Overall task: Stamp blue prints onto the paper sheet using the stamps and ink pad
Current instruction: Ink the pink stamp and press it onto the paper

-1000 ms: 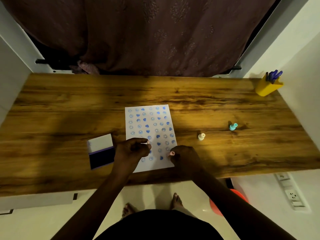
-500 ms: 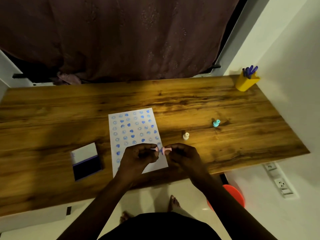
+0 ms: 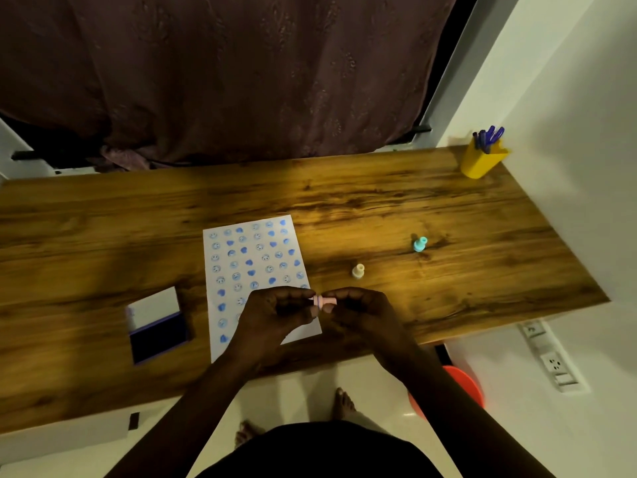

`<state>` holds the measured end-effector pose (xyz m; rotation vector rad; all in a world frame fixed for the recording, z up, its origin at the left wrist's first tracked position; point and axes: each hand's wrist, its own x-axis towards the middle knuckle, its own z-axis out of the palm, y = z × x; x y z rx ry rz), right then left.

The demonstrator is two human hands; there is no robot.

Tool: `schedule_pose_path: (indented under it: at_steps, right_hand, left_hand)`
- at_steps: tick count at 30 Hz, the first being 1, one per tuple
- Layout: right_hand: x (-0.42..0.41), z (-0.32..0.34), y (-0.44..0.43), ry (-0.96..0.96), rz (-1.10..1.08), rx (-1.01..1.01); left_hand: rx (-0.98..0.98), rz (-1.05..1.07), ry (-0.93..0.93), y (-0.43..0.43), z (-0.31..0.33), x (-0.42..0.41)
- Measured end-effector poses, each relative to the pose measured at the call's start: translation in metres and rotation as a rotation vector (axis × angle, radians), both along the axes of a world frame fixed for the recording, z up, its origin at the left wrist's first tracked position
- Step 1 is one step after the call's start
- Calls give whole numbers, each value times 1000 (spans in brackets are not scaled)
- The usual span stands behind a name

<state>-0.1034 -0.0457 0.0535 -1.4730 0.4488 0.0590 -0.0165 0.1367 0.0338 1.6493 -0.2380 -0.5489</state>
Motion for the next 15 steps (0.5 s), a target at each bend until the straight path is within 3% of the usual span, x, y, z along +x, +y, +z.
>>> schedule_pose_path:
  at_steps: [15]
  right_hand:
    - [-7,-12,-36,-31,113,102]
  left_hand:
    - [-62,-18,-16,-32,-6,-7]
